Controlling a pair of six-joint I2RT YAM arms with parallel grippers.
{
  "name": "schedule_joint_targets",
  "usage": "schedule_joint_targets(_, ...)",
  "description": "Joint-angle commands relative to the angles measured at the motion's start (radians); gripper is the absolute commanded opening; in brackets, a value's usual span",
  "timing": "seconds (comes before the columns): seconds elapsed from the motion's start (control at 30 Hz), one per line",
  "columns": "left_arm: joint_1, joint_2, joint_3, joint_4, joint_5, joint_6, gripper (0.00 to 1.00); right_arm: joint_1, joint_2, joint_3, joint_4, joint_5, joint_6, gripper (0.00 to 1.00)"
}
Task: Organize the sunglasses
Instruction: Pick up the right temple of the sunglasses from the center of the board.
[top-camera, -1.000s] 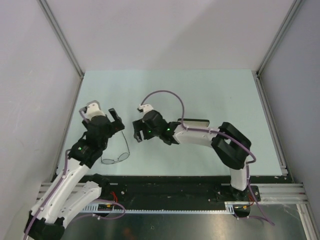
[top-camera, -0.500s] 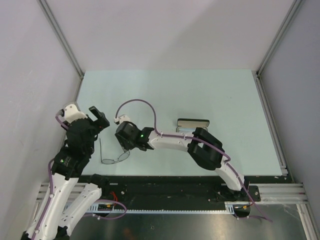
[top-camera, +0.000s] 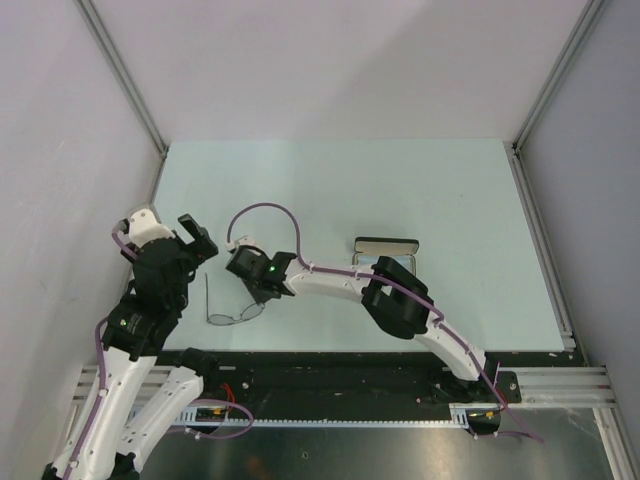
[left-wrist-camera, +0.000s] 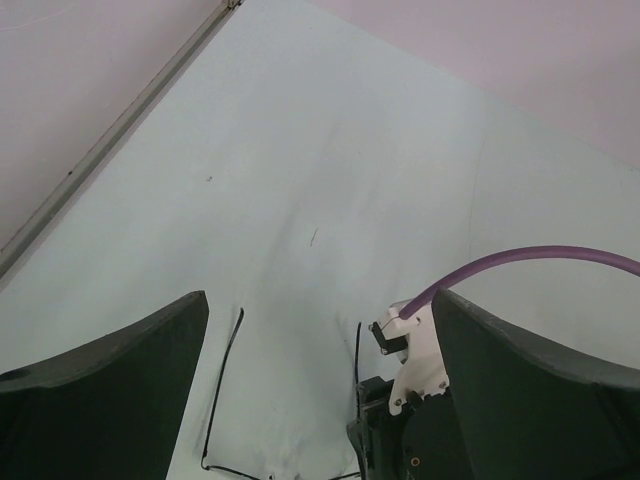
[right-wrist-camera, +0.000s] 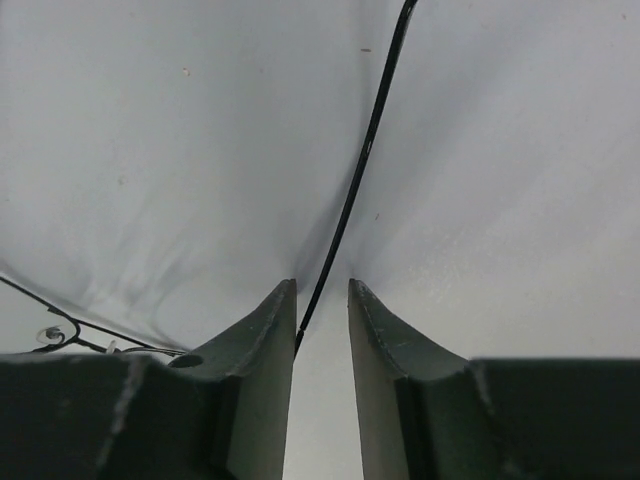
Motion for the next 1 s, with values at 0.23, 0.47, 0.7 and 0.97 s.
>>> schedule_joint_targets(0.23, 0.009, 0.009, 0.016, 0.004, -0.002, 0.017, 1.00, -0.025, 0.018, 0.074, -0.110, -0.006, -0.001, 0.08)
schedule_joint_targets(0.47, 0.009, 0.015, 0.028, 0.004, 0.025, 0.023, 1.00, -0.077, -0.102, -0.076, 0.021, -0.016, -0.001, 0.00)
schedule_joint_targets(0.7, 0.009, 0.053, 0.071, 0.018, 0.179, 0.055, 1.00, -0.194, -0.335, -0.317, 0.149, 0.022, -0.061, 0.00)
schedule_joint_targets(0.97, 0.009, 0.111, 0.131, 0.058, 0.438, 0.094, 1.00, -0.328, -0.651, -0.575, 0.348, 0.131, -0.236, 0.00)
